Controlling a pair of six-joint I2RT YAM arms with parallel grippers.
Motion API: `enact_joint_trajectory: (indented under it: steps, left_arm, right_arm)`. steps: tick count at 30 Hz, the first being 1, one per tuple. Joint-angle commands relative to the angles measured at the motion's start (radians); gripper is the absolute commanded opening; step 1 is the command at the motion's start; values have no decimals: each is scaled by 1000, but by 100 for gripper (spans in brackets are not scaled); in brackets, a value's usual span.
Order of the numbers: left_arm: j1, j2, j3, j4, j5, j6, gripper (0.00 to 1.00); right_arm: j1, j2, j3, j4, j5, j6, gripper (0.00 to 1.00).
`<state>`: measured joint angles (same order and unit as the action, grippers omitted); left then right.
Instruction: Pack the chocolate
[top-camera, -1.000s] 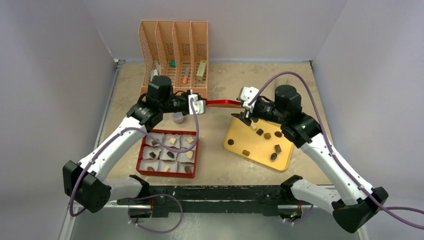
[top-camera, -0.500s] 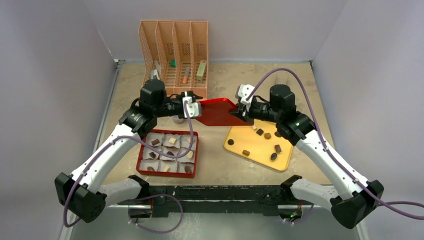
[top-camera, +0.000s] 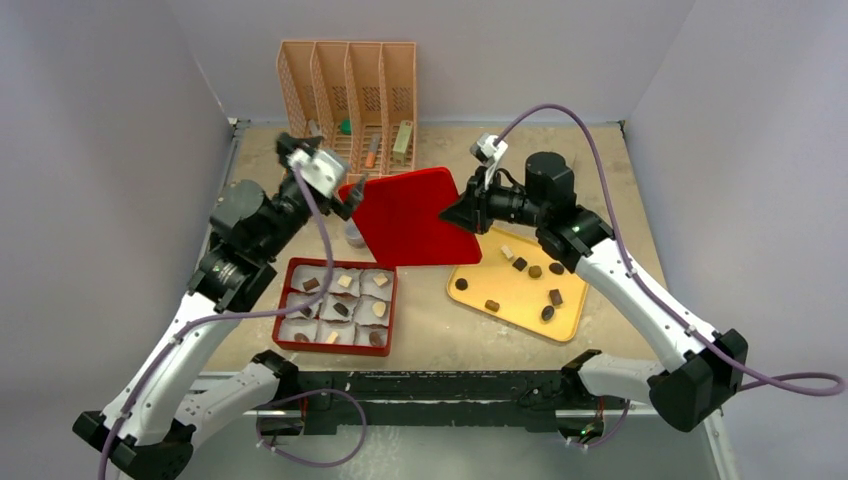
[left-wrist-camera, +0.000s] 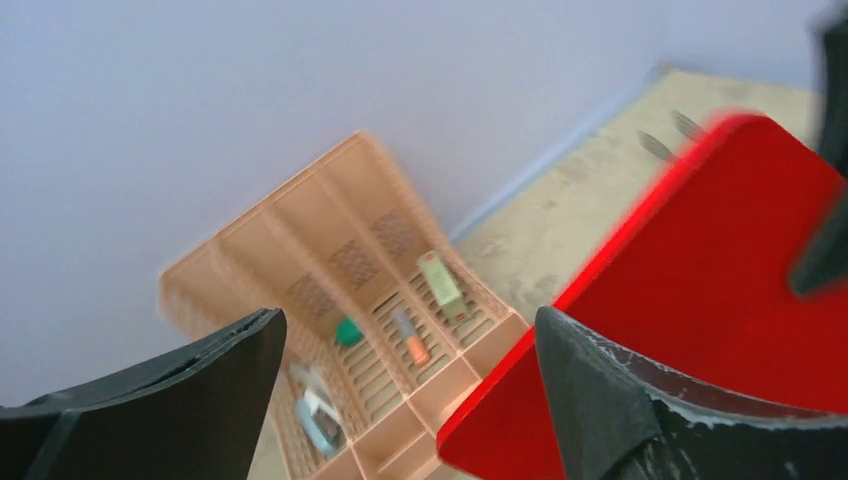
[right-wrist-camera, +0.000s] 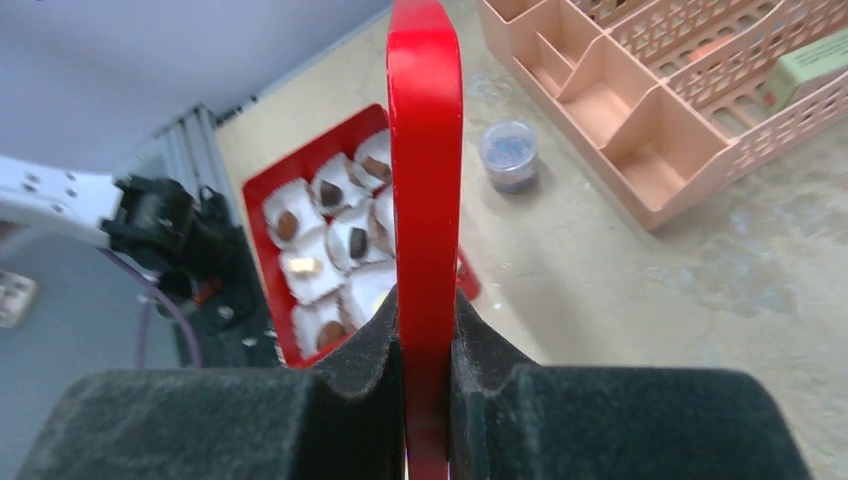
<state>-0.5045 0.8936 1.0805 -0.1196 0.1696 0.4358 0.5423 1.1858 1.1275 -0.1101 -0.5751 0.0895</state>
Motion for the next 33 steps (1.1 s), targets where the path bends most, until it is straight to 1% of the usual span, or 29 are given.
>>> enact_joint_trajectory:
  steps: [1, 3, 7, 9, 11, 13, 15, 17, 21, 27, 30, 33]
  left_arm:
    - [4, -28, 139, -1, -504, -338, 99]
    - [4, -5, 209, -100, -593, -391, 100]
    - [4, 46, 307, -252, -760, -531, 100]
    - [4, 67, 329, -301, -834, -617, 100]
    - [4, 87, 349, -363, -856, -666, 100]
    - [4, 109, 372, -415, -905, -717, 100]
    - [4, 131, 384, -459, -987, -790, 100]
    - [4, 142, 380, -487, -1036, -857, 100]
    - [4, 137, 350, -530, -1097, -970, 100]
    - [5, 153, 333, -611, -1152, -1054, 99]
    - [6, 177, 364, -681, -1239, -1129, 99]
    - [8, 202, 363, -701, -1305, -1136, 100]
  right_arm:
    - [-2, -9, 58, 200, -35, 342, 0]
    - [-1, -14, 33, 250, 42, 479, 0]
    - [-1, -2, -9, 341, 65, 646, 0]
    - [0, 13, -29, 369, 90, 716, 0]
    - [5, 33, -51, 393, 126, 791, 0]
    - [16, 63, -76, 447, 132, 873, 0]
    - [33, 96, -87, 495, 123, 931, 0]
    - [61, 122, -88, 521, 130, 961, 0]
    - [144, 166, -86, 566, 212, 992, 0]
    - [269, 290, -51, 660, 275, 1074, 0]
    - [320, 352, -26, 694, 298, 1108, 0]
    - [349, 403, -17, 715, 311, 1128, 0]
